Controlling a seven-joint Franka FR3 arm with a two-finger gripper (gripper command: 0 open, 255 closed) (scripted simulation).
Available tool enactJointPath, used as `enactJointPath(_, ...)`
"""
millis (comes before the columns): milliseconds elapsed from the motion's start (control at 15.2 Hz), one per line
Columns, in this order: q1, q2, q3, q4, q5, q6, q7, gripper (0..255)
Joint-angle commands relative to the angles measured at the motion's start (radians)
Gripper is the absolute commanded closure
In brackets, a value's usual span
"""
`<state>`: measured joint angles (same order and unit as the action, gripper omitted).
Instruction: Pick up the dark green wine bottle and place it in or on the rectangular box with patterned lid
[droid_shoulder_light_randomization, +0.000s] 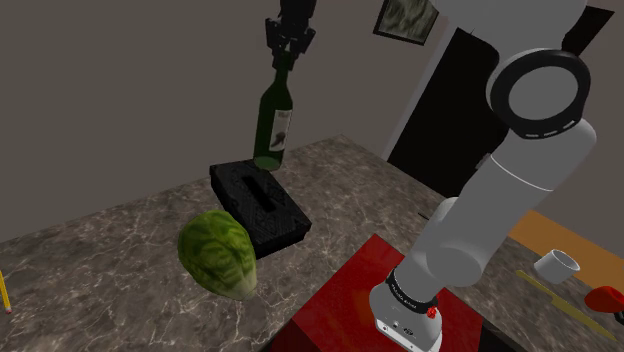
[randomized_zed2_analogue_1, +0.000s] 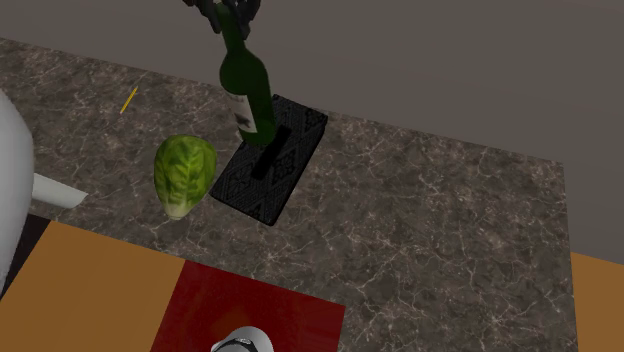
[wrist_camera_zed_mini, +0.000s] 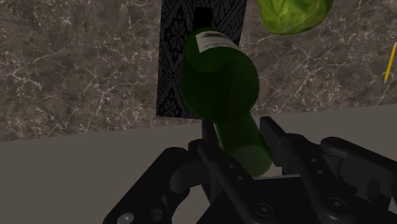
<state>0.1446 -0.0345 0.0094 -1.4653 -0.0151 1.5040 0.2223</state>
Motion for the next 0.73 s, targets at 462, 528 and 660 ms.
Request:
enactJointPath(462, 0.0, -0.046, 0.0, -0.182, 0.0, 0.137, 0.002, 255)
enactJointPath(528, 0.0, -0.05, 0.0, -0.2, 0.0, 0.151, 0.002, 255)
enactJointPath(660, 0.0, -0.056, 0.0, -0.234, 0.0, 0.179, 0.002, 255)
